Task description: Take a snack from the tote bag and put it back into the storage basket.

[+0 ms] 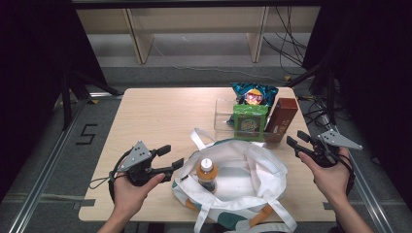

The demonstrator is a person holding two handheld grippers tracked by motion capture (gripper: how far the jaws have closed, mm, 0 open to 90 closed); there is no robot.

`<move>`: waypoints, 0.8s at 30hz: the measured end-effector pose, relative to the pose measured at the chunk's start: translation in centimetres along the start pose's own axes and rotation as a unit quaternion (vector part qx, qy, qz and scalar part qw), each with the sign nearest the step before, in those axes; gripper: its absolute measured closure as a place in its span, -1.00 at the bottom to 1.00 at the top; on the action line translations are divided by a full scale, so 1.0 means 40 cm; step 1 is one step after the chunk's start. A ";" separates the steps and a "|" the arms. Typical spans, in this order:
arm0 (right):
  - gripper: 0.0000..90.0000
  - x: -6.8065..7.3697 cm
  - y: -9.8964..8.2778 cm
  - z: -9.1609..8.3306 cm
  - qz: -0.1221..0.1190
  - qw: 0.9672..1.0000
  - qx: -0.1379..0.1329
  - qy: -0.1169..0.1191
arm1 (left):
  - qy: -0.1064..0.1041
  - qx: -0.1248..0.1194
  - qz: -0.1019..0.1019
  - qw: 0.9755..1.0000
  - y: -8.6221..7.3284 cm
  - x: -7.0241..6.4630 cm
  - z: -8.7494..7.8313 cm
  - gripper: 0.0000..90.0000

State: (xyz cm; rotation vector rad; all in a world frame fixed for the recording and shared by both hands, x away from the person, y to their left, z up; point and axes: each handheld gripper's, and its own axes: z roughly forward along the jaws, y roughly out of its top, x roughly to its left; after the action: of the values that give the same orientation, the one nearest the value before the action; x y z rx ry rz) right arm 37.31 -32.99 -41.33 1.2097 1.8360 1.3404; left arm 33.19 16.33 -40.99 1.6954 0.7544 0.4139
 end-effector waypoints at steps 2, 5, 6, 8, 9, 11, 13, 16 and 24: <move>0.13 0.001 -0.003 0.001 0.000 1.000 0.004 0.001 | -0.008 -0.005 0.000 1.000 0.001 -0.004 -0.002 -0.26; 0.13 0.003 -0.003 -0.002 0.004 1.000 0.001 -0.008 | -0.022 -0.011 -0.002 1.000 0.007 -0.015 -0.005 -0.22; 0.13 -0.001 -0.002 -0.003 -0.009 1.000 -0.001 -0.008 | -0.030 -0.015 0.000 0.999 0.009 -0.022 -0.004 -0.20; 0.13 -0.004 -0.002 -0.013 -0.014 1.000 0.006 -0.007 | -0.036 -0.014 0.004 0.999 0.013 -0.033 -0.003 -0.17; 0.13 -0.004 0.000 -0.008 -0.007 1.000 -0.007 -0.018 | -0.047 -0.017 0.000 0.999 0.014 -0.041 0.001 -0.15; 0.13 -0.002 0.001 -0.008 0.007 1.000 -0.005 -0.014 | -0.053 -0.014 -0.001 0.998 0.016 -0.053 0.005 -0.13; 0.13 -0.008 -0.002 -0.007 -0.003 1.000 -0.005 -0.016 | -0.059 -0.011 0.002 0.998 0.017 -0.065 0.014 -0.12; 0.13 -0.006 -0.005 -0.008 0.012 1.000 -0.003 -0.013 | -0.069 -0.007 0.007 0.998 0.019 -0.077 0.031 -0.10; 0.13 -0.010 -0.005 -0.004 0.006 1.000 -0.003 -0.012 | -0.081 0.011 0.011 0.997 0.008 -0.103 0.067 -0.04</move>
State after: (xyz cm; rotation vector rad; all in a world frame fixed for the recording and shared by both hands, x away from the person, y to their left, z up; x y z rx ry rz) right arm 37.28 -33.44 -41.49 1.2304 1.8097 1.3303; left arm 31.96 11.57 -40.90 1.7356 0.6246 0.2795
